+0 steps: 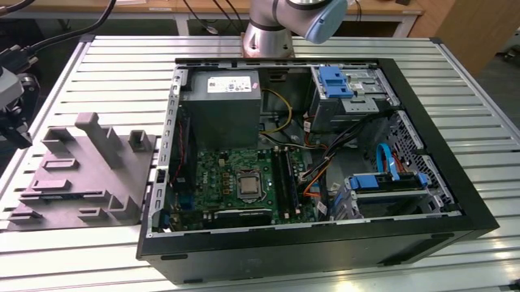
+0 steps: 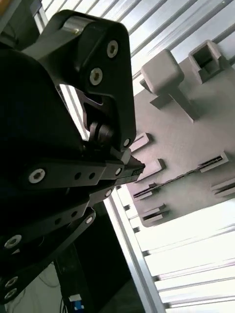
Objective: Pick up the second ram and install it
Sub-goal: 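Pick up the second ram and move it above second insertion slot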
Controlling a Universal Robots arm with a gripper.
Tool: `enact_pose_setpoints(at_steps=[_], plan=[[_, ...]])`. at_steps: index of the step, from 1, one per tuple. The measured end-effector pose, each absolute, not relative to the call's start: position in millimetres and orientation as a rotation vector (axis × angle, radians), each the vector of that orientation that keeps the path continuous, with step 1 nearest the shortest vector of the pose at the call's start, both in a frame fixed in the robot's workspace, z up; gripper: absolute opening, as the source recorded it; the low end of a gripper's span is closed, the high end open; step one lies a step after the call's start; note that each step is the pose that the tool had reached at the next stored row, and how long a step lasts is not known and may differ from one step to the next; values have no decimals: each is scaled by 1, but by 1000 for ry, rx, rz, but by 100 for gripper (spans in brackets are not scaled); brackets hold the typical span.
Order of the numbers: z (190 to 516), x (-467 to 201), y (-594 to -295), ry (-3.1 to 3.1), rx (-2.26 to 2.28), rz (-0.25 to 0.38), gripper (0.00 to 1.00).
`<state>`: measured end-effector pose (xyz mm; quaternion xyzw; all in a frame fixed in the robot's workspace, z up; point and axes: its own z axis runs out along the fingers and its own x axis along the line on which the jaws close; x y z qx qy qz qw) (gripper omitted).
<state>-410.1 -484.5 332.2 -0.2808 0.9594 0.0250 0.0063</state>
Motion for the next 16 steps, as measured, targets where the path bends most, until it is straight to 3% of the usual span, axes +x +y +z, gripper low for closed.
enact_pose_setpoints(at_steps=[16], plan=[[330,-410,-484,2850,-1307,80,10]])
